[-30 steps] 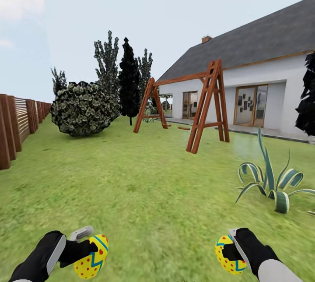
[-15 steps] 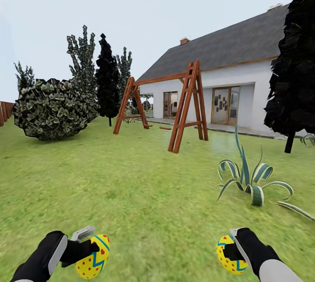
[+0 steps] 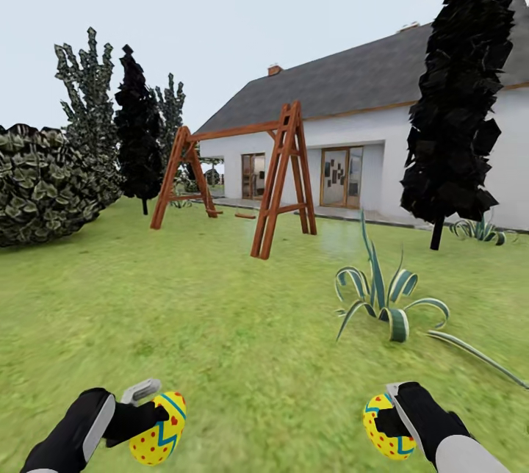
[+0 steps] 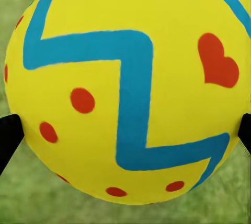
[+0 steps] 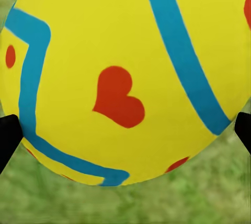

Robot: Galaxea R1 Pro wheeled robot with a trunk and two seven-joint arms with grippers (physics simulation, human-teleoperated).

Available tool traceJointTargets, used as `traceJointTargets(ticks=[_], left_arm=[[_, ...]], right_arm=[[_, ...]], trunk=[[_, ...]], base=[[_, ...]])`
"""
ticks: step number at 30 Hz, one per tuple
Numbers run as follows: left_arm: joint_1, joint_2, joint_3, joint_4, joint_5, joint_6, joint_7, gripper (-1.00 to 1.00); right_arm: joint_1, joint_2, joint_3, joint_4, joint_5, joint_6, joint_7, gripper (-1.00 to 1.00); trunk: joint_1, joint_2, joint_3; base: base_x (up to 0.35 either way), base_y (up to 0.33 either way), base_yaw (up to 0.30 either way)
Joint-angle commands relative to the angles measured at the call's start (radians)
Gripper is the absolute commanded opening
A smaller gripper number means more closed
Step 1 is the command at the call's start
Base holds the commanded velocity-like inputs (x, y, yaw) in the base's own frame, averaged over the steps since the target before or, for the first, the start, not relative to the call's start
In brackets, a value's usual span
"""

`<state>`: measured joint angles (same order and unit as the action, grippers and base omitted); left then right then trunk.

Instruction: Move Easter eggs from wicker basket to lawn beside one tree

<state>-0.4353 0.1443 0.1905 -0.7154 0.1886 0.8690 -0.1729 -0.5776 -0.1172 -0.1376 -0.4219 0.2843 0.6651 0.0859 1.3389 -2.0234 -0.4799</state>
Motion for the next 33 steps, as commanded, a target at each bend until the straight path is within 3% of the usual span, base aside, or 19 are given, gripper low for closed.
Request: traceJointTargets(ticks=[1,17,28,33], left_arm=[[0.0,0.0,0.003,-0.001,0.0,0.005,-0.005,-1.0],[0.0,0.0,0.003,-0.001,0.0,0.005,-0.005,-1.0],[0.0,-0.001,0.004,-0.001,0.0,0.005,-0.005,-1.0],[0.0,-0.007,0.003,0.001,0.0,0.005,-0.005,-1.0]], right_arm=[[-0.001,0.001,-0.007,-0.002,0.01,0.004,0.009,-1.0],[-0.001,0.002,-0.005,0.0,0.012,0.002,0.006,-1.0],[-0.001,0.002,-0.005,0.0,0.012,0.002,0.006,-1.0],[-0.001,0.002,-0.005,0.0,0.012,0.002,0.006,-1.0]], trunk=[[0.0,-0.001,-0.001],[0.0,-0.001,-0.001],[0.0,-0.001,-0.001],[0.0,-0.001,-0.001]], base=[[0.342,0.0,-0.265],[0.328,0.0,-0.234],[0.021,0.002,-0.291],[0.058,0.259,-0.275]])
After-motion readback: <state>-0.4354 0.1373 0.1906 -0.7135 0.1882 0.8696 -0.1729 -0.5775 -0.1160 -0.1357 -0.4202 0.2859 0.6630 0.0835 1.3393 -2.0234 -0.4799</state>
